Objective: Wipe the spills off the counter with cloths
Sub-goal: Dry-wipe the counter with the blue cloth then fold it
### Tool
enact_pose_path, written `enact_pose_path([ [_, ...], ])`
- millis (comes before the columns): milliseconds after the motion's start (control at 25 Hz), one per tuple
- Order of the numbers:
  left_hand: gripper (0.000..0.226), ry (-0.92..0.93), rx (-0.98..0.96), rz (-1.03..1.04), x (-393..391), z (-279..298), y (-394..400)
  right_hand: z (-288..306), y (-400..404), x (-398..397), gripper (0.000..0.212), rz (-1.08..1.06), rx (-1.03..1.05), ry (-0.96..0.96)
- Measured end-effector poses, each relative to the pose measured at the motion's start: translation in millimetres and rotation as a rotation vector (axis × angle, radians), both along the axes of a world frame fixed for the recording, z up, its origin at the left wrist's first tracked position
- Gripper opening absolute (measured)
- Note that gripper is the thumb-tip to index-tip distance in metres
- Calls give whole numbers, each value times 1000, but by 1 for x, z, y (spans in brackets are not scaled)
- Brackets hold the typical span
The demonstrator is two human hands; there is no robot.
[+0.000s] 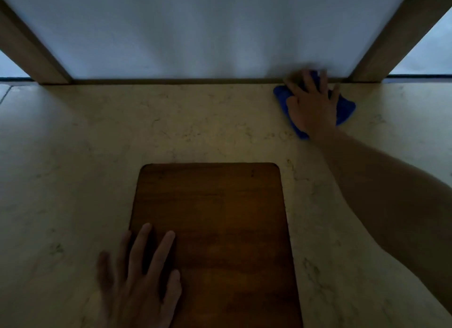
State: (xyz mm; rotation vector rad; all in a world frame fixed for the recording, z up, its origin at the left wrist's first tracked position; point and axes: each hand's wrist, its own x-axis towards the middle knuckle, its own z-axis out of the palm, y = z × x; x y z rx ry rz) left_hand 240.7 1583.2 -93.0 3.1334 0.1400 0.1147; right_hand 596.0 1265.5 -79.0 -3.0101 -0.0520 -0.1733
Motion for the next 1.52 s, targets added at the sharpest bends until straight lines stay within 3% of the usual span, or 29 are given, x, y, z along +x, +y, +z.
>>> enact_pose_path([
  [120,61,21,-17,1,2,3,-4,-3,24,-14,64,-317,134,1],
  [160,62,42,-26,-3,1,5,-5,-1,28,-24,65,-302,140,43],
  [320,61,128,-33,11,1,7,-1,0,22,-94,58,79,85,200],
  [400,61,126,-61,25,-2,8,-2,2,15,-158,55,132,71,218],
  [720,55,140,-83,24,-31,21,-16,9,0,-471,55,150,61,271],
  [840,50,57,-119,-82,-105,31,-32,9,1,-566,50,95,34,293],
  [960,53,144,-100,-146,-178,35,-22,9,8,-628,50,42,55,291],
  [1240,71,295,-100,-52,-272,36,24,9,70,-708,55,-128,158,255],
  [1400,86,314,-179,-57,-300,43,14,15,77,-721,62,92,73,301],
  [1520,75,321,-215,-16,-313,46,-18,19,47,-705,62,330,-36,299],
])
